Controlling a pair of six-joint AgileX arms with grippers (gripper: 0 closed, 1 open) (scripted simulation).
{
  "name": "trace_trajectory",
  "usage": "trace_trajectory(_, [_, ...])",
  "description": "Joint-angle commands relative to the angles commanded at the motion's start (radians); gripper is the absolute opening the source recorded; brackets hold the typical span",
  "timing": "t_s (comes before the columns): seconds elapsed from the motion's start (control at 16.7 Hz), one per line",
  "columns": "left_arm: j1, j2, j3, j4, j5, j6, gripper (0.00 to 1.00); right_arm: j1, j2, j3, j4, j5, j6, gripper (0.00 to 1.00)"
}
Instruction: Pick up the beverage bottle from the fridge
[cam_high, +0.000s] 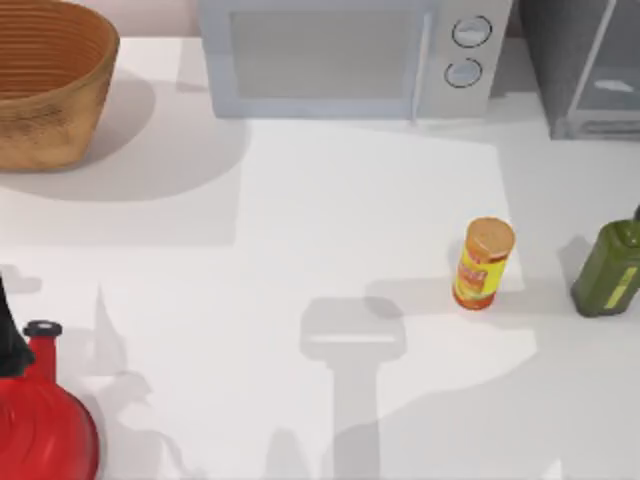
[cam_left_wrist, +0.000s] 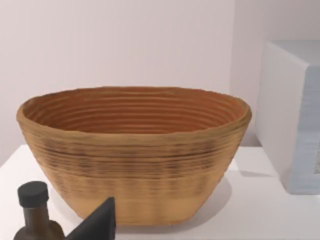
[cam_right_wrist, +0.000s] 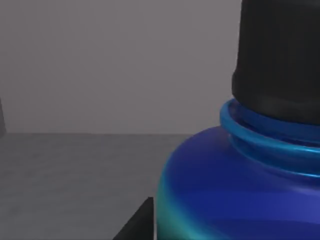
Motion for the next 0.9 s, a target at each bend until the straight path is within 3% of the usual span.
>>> trace_trajectory(0.48, [0.0, 0.0, 0.0, 0.0, 0.0, 0.0, 1.0, -0.003, -0.006, 0.0, -0.003, -0.001, 0.001, 0.0])
trace_trajectory(0.9, [0.0, 0.0, 0.0, 0.0, 0.0, 0.0, 1.0, -0.003, -0.134, 0.02, -0.152, -0.002, 0.003, 0.0])
